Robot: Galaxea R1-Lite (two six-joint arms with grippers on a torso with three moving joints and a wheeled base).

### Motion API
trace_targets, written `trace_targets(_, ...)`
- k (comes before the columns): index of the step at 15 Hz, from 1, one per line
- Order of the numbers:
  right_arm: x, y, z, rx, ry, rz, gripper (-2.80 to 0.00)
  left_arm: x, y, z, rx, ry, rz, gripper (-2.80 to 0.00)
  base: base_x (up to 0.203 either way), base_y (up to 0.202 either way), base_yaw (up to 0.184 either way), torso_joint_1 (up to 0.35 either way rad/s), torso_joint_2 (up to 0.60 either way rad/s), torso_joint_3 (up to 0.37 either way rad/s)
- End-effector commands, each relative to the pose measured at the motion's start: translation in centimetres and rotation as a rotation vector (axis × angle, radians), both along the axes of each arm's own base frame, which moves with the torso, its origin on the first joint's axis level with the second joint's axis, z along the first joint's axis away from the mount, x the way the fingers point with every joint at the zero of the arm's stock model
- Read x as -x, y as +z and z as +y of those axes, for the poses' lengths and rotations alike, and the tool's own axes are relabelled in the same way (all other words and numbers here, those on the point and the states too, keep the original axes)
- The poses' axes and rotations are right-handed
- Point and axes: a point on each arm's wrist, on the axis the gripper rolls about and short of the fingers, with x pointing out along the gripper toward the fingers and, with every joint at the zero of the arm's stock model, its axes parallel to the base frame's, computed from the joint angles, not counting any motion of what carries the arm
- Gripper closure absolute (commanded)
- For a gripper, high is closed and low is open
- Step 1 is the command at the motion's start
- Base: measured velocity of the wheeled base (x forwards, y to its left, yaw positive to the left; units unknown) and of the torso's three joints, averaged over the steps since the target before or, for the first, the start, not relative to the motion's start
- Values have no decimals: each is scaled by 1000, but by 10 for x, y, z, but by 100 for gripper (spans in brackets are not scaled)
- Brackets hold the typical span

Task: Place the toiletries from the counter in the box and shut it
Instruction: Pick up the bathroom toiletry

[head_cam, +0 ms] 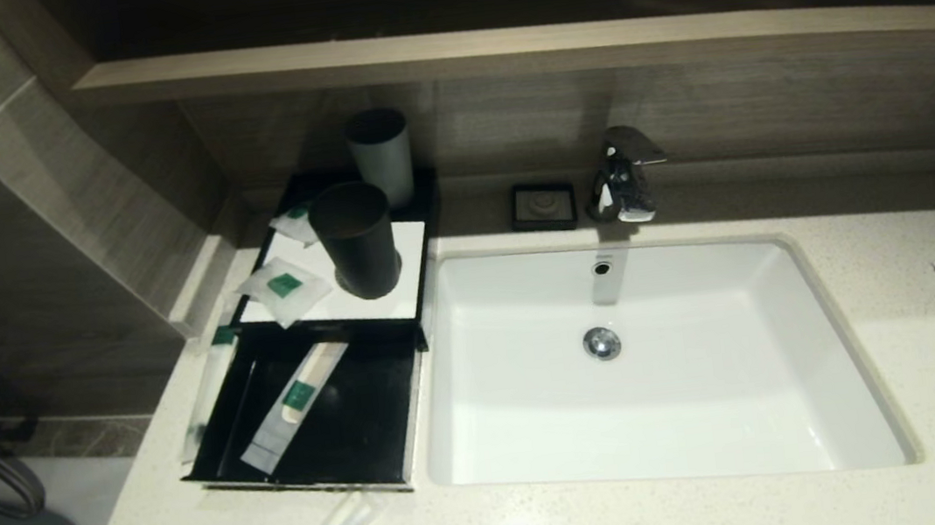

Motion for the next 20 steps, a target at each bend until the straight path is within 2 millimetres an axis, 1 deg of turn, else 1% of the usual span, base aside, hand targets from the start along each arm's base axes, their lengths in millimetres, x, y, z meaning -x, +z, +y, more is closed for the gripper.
trace_targets(1, 0, 0, 0, -1, 0, 2, 0, -1, -1, 0, -24, -4, 3, -280, 0, 0, 0, 0, 0, 0)
trace_targets(6, 0, 0, 0, -1, 0, 2, 0, 0, 0, 1, -41, -9, -19, -280, 0, 0, 0, 0, 0, 0)
trace_targets(9, 0, 0, 0, 0, 0, 2, 0, 1, 0, 2, -103, -18, -49, -280, 0, 0, 0, 0, 0, 0)
trace_targets(20, 0, 0, 0, -1, 0, 2, 0, 0, 0, 1, -108, -26, -47, -280, 0, 0, 0, 0, 0, 0)
